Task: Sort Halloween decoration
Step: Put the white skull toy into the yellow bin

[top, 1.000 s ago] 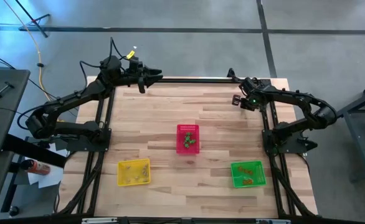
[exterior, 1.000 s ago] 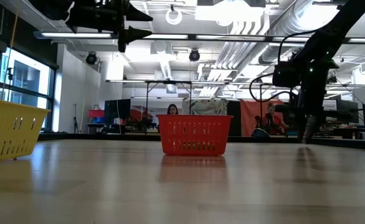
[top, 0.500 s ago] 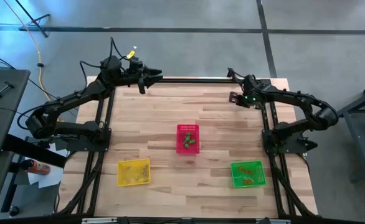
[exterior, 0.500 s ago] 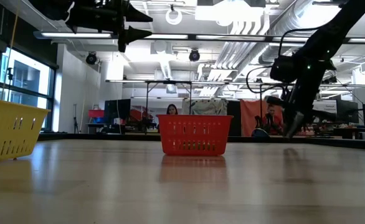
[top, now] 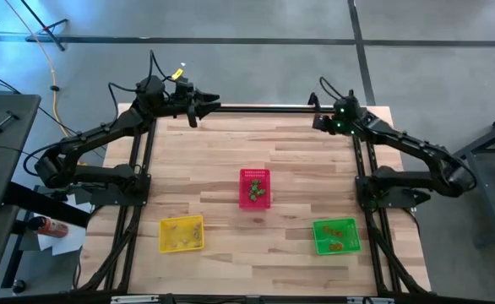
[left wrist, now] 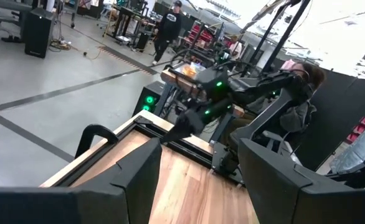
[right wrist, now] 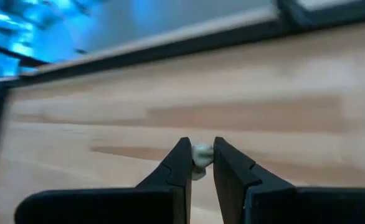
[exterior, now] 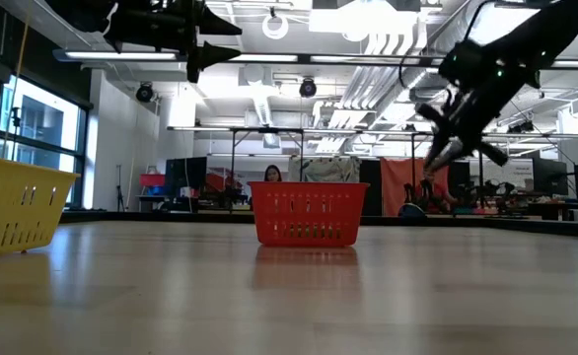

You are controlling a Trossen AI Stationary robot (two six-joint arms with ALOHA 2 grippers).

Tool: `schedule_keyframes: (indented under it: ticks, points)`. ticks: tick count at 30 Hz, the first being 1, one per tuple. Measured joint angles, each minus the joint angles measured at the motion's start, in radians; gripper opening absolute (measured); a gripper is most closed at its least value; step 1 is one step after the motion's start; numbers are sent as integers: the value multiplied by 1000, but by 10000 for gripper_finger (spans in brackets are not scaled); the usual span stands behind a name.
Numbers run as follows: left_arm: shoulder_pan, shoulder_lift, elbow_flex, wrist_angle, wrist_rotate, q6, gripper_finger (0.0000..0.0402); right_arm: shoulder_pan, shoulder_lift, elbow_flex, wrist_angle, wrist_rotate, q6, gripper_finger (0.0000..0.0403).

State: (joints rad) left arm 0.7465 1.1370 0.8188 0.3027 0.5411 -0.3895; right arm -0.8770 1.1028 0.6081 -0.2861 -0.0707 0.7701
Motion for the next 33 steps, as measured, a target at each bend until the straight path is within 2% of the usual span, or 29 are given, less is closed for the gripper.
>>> schedule_keyframes:
  ticks: [5, 10, 16, 25, 33]
  points:
    - [0, 0, 0, 0, -1, 0, 204, 61, -72, 0, 157, -23, -42, 37]
    - [-5, 0, 0, 0, -30, 0, 204, 135, -86, 0, 390, -116, -54, 37]
    - [-24, 0, 0, 0, -53, 22, 204, 231, -82, 1, 601, -121, -84, 37]
    - [-97, 0, 0, 6, -53, 92, 204, 394, -81, 1, 743, -120, -401, 37]
    - [-212, 0, 0, 109, -50, -194, 204, 526, -81, 1, 779, -125, -525, 37]
